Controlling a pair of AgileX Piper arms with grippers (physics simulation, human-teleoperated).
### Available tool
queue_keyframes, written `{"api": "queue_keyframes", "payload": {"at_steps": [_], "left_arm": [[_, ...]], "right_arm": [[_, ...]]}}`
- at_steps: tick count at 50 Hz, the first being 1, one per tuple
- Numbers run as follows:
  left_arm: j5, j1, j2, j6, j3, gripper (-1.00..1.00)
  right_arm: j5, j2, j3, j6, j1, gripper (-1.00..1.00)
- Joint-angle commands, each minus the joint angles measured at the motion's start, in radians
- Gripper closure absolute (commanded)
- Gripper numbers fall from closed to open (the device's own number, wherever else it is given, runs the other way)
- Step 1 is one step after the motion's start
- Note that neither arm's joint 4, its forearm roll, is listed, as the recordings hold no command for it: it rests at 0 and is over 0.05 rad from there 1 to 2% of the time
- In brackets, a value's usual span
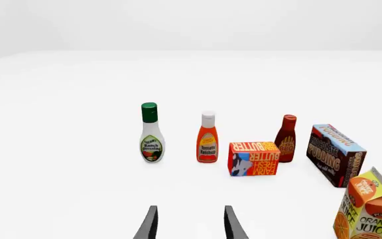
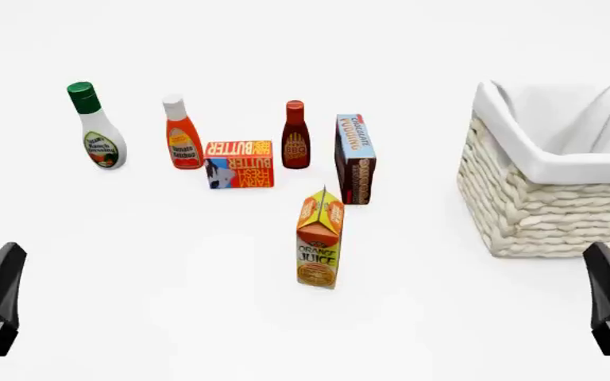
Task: Pick the orange juice and place it in the basket.
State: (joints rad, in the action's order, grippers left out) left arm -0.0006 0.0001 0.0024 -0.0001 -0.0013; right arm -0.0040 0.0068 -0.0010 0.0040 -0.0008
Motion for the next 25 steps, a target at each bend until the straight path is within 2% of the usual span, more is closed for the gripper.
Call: {"api": "queue_keyframes", "payload": {"at_steps": [1, 6, 25], "left_arm": [[-0.001, 0.000, 0.004, 0.000, -0.002, -1.00], [-0.001, 0.000, 0.004, 0.000, -0.002, -1.00], [0.001, 0.001, 0.002, 0.002, -0.004, -1.00]], "right_arm": [[-0.026, 0.038, -0.002, 0.004, -0.002, -1.00], [-0.079, 0.108, 0.000, 0.012, -0.005, -1.00], [-0.097, 0.140, -0.007, 0.004, -0.035, -1.00]]}}
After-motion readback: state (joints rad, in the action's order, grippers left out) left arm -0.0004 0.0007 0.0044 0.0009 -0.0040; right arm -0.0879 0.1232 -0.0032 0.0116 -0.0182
